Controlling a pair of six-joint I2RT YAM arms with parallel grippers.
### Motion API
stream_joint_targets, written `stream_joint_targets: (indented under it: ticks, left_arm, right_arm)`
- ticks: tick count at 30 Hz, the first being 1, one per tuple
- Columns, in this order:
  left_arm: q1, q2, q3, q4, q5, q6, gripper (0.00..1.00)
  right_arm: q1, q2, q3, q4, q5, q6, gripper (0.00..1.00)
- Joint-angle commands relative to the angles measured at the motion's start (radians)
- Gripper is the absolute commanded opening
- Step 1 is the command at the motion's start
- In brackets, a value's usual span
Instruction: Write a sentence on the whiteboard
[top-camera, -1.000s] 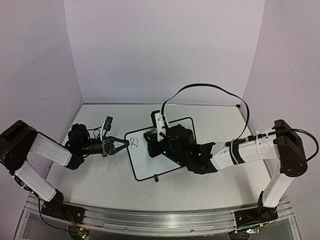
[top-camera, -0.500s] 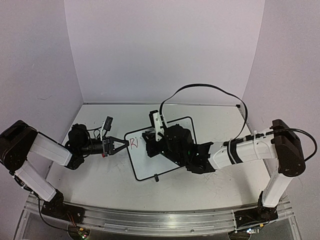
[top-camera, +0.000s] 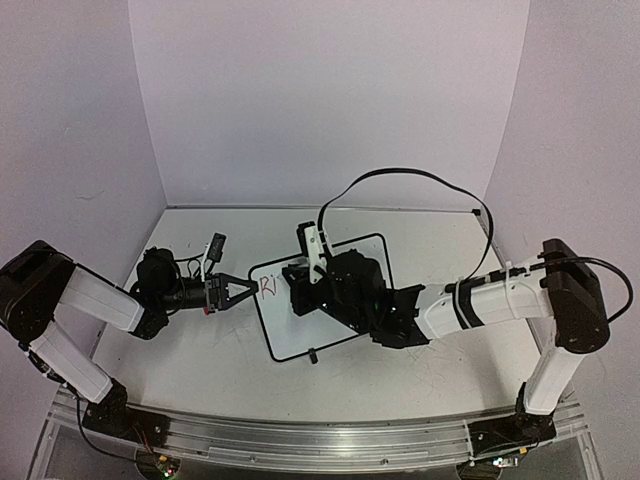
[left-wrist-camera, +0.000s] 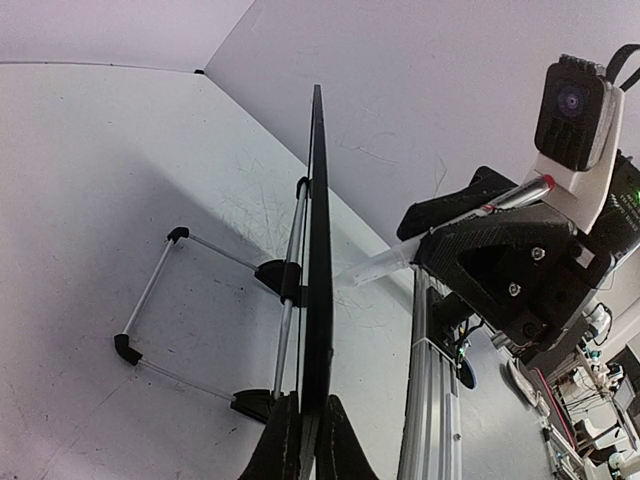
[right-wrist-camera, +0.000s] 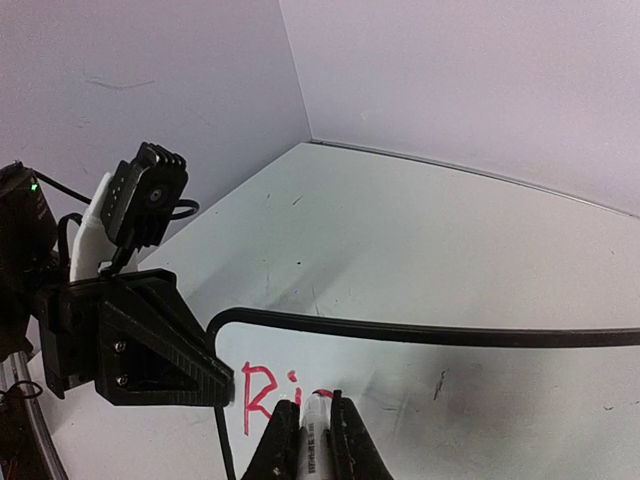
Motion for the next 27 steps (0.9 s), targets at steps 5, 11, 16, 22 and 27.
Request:
stream_joint_targets:
  ticks: [5,11,16,22,27]
  left_arm:
    - [-0.003,-0.033,-0.008,0.004,0.048,-0.021,0.00]
    - [-0.004,-0.032,-0.009,0.004,0.048,-0.022,0.00]
    - [-0.004,-0.029,-0.005,0.003,0.048,-0.022,0.00]
    - [-0.004,-0.027,-0.005,0.004,0.047,-0.022,0.00]
    - [-0.004,-0.024,-0.002,0.004,0.049,-0.022,0.00]
  right_arm:
    - [0.004,0.007,-0.028,-0.002,0.016,0.029,0.00]
    - [0.004,-0.016,-0.050,-0.006,0.061,0.031,0.00]
    - [0.004,-0.028,-0.065,-0.012,0.089,0.035,0.00]
    - [0.004,-0.037,-0.083,-0.019,0.101,0.043,0.00]
    - [0.014,-0.025,-0.082,-0.023,0.068,0.053,0.00]
